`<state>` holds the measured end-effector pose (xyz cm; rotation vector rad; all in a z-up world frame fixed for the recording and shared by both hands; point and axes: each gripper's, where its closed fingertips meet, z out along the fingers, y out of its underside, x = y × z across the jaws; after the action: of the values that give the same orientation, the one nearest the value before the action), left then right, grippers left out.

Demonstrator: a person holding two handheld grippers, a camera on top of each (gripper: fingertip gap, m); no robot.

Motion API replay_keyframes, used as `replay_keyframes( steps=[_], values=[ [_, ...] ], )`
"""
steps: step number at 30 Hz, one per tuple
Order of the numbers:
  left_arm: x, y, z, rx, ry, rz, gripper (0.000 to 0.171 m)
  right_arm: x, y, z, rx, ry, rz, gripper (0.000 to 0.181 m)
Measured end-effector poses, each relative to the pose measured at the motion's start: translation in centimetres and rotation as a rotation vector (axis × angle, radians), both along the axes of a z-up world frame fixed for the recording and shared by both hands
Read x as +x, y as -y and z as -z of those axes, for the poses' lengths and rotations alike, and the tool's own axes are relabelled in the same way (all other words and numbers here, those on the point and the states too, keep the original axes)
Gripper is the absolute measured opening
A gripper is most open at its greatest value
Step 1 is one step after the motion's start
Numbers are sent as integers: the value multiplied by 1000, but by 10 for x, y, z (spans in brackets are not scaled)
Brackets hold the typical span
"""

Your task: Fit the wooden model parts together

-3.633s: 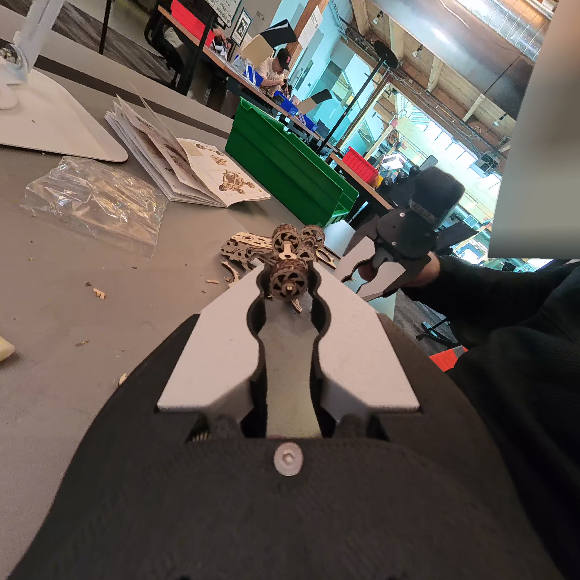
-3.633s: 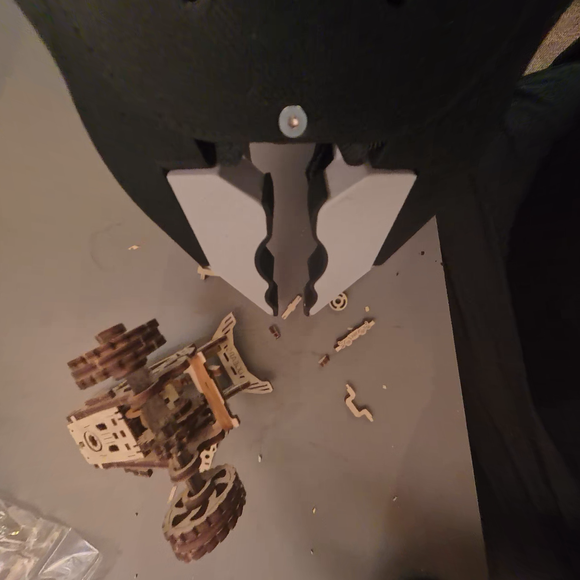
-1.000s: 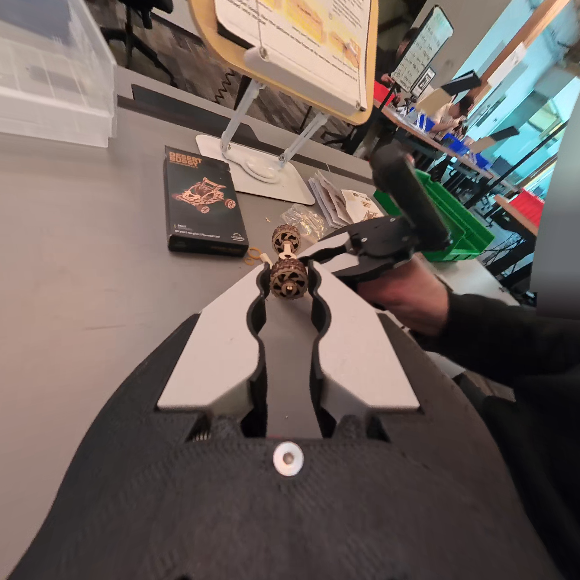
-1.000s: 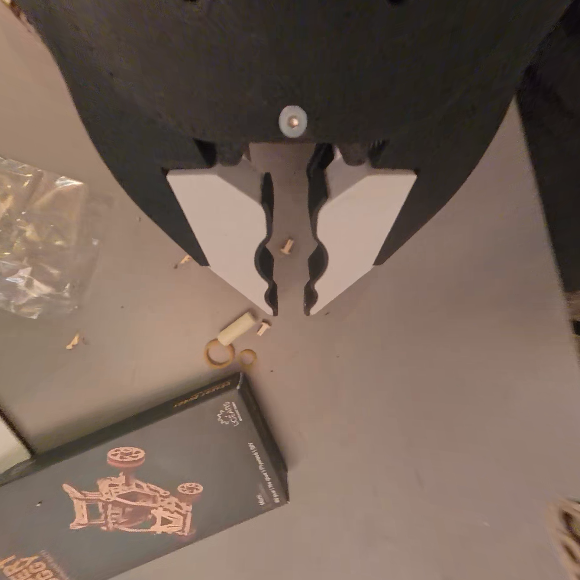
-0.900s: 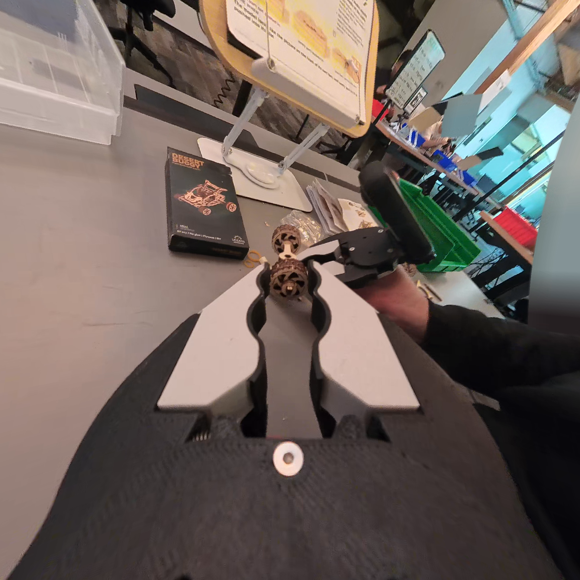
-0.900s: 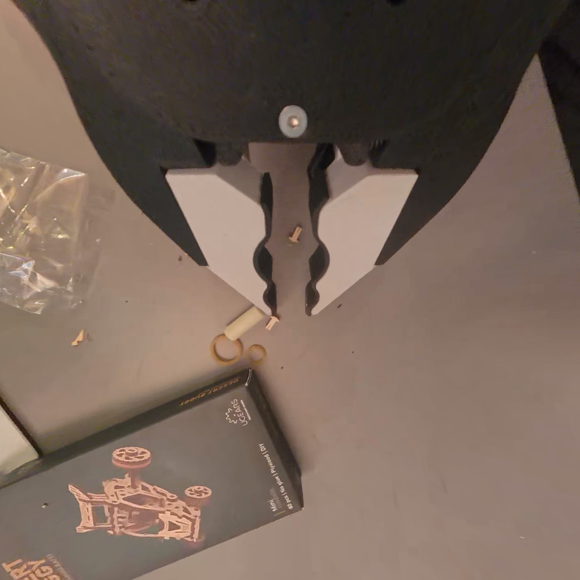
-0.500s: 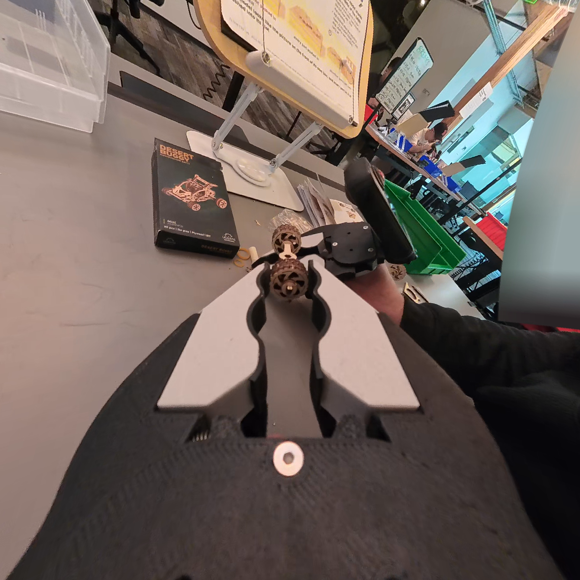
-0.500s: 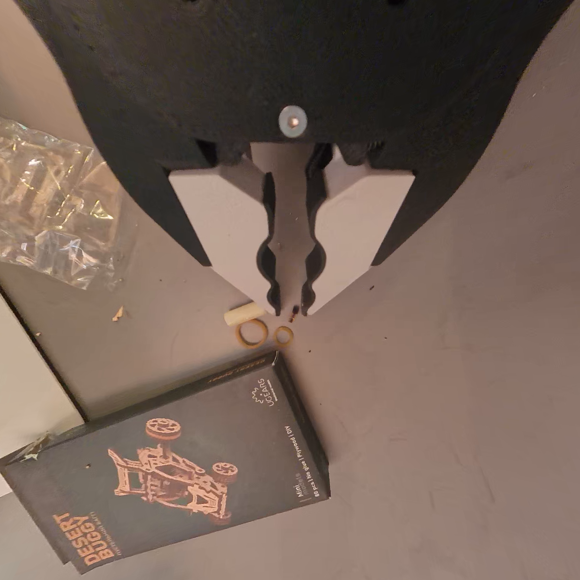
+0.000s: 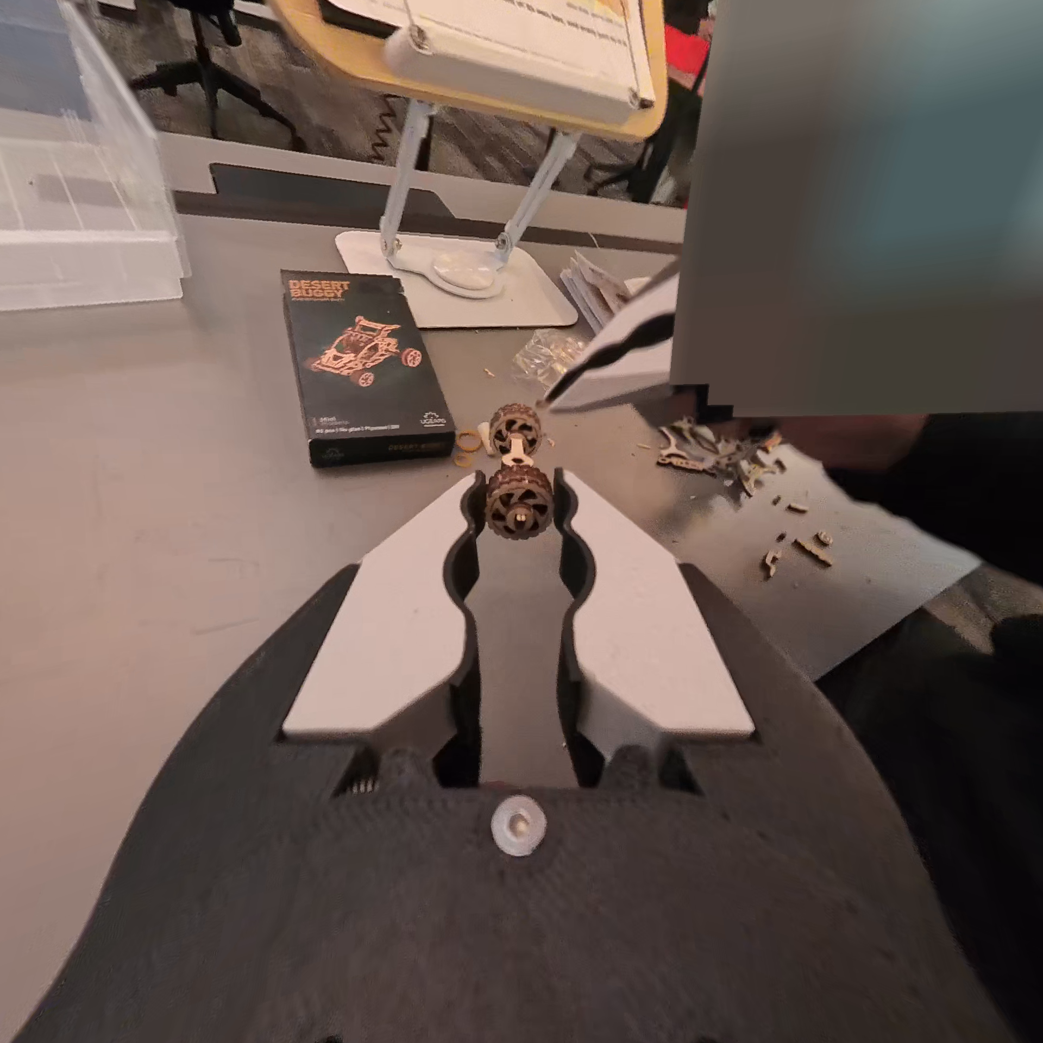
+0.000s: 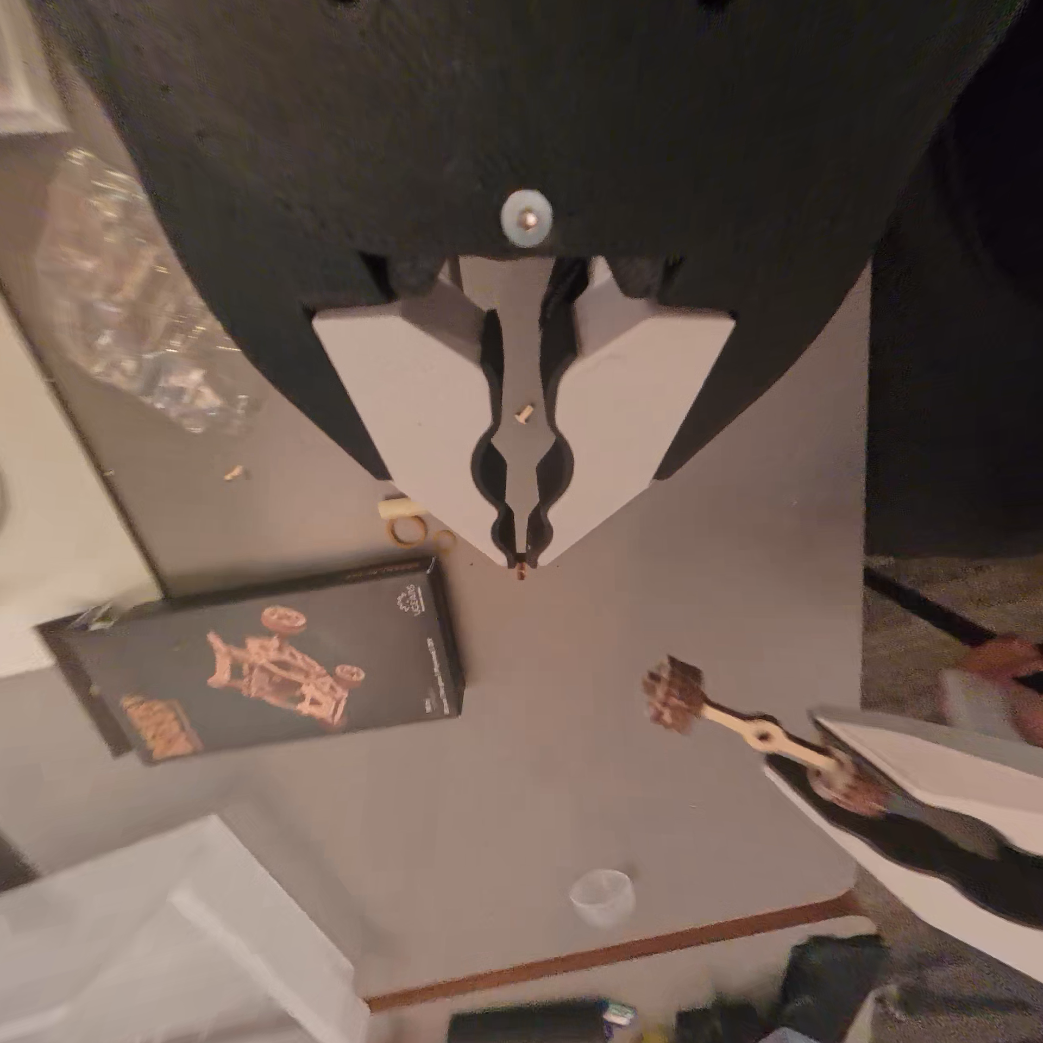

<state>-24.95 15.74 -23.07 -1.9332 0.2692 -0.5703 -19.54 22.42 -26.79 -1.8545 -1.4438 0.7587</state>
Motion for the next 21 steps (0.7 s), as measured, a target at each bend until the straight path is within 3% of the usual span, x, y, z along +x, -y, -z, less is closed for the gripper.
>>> replay_keyframes(
  steps=[4,11,21],
  values=[
    [19,2,-3,21,-93,64,20,2,31,-42,98,12,-276,1],
    [45,9,-1,-6,-191,155,21,1,66,-37,188,245,-661,1],
    [57,16,3,-48,-237,212,21,6,75,-30,204,421,-867,0]
  ],
)
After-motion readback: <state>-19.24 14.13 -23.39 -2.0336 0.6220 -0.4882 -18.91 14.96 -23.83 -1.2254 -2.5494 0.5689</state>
